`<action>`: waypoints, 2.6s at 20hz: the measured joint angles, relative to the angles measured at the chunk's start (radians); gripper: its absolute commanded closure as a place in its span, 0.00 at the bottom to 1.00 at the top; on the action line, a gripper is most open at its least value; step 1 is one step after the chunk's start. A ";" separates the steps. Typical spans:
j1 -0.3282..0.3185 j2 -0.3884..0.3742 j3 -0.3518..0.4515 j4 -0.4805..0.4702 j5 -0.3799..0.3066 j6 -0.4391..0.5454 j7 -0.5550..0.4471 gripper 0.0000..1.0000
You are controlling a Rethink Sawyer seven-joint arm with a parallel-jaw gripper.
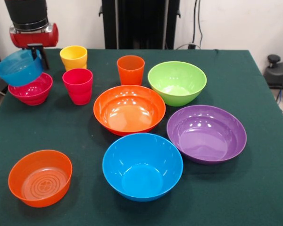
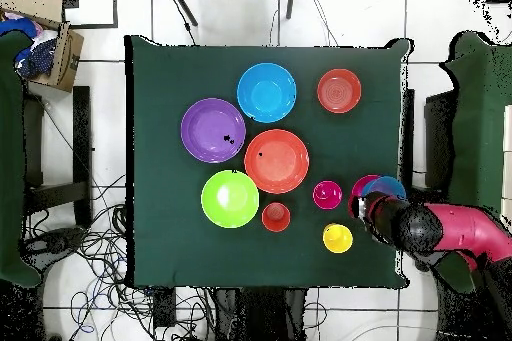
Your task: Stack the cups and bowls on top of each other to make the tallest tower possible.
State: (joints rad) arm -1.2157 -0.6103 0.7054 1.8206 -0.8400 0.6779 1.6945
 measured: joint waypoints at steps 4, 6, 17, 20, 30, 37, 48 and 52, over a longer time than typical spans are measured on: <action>0.000 0.000 0.000 0.000 -0.016 0.000 0.000 1.00; 0.000 0.000 0.000 0.000 -0.021 0.000 0.000 1.00; 0.000 0.000 0.000 0.000 -0.026 0.000 0.000 1.00; 0.000 0.000 0.000 0.000 -0.028 0.000 0.000 1.00; 0.000 0.000 0.001 0.000 -0.030 0.000 0.000 1.00; 0.001 0.009 0.001 0.000 -0.033 0.000 0.000 1.00; 0.003 0.013 0.002 0.000 -0.035 0.000 0.000 1.00; 0.003 0.013 0.004 0.000 -0.037 0.000 0.000 1.00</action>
State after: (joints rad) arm -1.2127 -0.5975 0.7090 1.8206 -0.8771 0.6779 1.6945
